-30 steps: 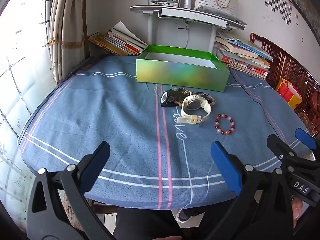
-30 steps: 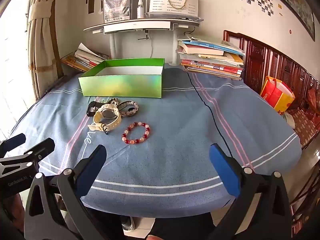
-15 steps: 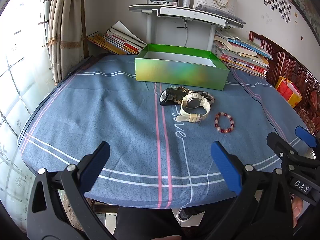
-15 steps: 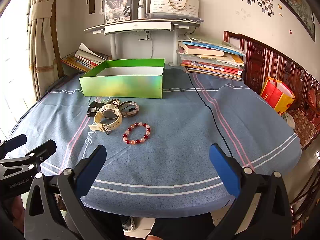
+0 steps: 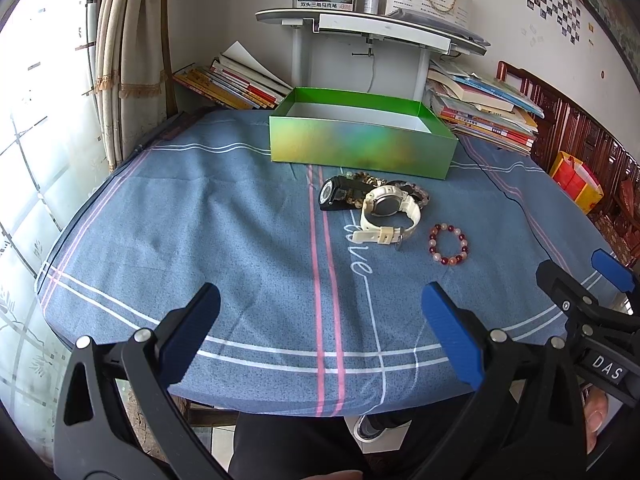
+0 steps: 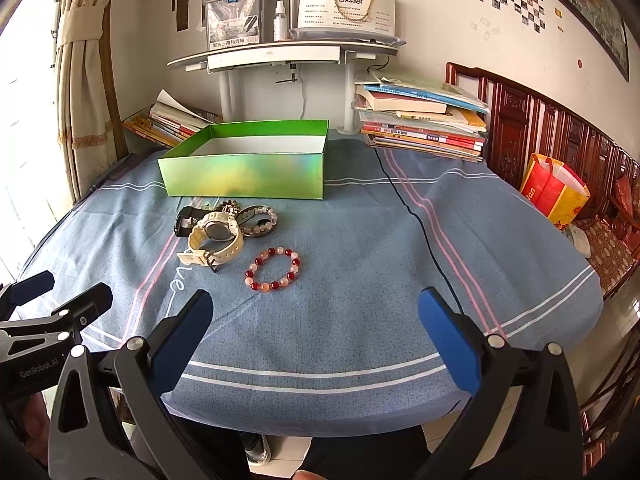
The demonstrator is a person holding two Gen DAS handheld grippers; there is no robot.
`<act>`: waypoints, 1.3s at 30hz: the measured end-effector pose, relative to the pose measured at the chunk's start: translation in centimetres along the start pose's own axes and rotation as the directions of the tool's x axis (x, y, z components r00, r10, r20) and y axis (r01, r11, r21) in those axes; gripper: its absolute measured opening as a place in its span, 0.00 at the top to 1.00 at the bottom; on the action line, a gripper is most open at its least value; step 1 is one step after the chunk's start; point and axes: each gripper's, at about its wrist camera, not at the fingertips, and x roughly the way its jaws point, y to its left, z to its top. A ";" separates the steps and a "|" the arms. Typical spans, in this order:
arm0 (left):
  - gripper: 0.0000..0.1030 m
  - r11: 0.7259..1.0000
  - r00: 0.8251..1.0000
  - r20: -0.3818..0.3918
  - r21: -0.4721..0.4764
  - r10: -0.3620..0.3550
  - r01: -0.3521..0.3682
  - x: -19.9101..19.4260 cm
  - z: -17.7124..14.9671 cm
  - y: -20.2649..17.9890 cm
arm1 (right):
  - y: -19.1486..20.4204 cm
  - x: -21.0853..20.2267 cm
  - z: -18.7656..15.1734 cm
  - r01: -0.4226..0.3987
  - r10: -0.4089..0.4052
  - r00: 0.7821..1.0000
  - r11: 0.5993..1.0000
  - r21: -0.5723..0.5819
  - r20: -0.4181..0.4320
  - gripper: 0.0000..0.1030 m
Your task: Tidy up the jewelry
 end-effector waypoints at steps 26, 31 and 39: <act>0.04 1.000 1.000 -0.004 0.004 -0.008 0.008 -0.2 -0.1 -0.3 | 0.1 -0.1 -0.1 -0.006 0.006 1.000 1.000 -0.003 -0.003 0.02; 0.04 1.000 1.000 -0.003 0.003 -0.008 0.008 -0.2 -0.1 -0.3 | 0.1 -0.1 -0.2 -0.007 0.007 1.000 1.000 -0.002 -0.003 0.02; 0.04 1.000 1.000 -0.006 0.006 -0.008 0.008 -0.2 -0.1 -0.3 | 0.2 -0.1 -0.3 -0.008 0.008 1.000 1.000 -0.004 -0.003 0.02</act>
